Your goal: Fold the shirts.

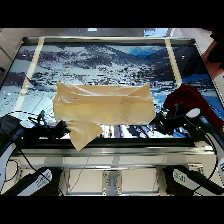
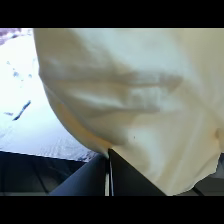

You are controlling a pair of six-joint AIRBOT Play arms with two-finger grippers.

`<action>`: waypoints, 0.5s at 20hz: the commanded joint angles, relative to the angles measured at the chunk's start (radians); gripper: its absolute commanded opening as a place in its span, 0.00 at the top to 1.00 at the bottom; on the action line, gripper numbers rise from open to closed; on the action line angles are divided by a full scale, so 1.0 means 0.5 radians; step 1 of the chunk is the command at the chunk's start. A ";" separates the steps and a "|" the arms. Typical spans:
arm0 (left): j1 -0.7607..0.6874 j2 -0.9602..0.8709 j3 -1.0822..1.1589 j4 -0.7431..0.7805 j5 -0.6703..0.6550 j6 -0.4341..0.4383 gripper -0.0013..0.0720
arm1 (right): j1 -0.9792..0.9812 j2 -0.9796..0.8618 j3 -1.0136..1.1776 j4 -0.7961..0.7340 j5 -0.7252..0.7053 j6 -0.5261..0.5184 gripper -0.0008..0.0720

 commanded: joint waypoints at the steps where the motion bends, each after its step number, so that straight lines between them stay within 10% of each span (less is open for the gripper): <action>1: -0.001 -0.001 -0.002 0.002 -0.014 0.031 0.96 | 0.002 0.000 -0.243 0.418 -0.476 0.026 0.30; 8: -0.001 -0.001 -0.002 -0.065 -0.031 0.067 0.96 | 0.111 -0.002 -0.256 0.550 -0.876 0.105 0.31; 10: -0.001 -0.001 -0.002 -0.079 -0.032 0.068 0.96 | 0.126 -0.002 -0.255 0.546 -0.861 0.108 0.70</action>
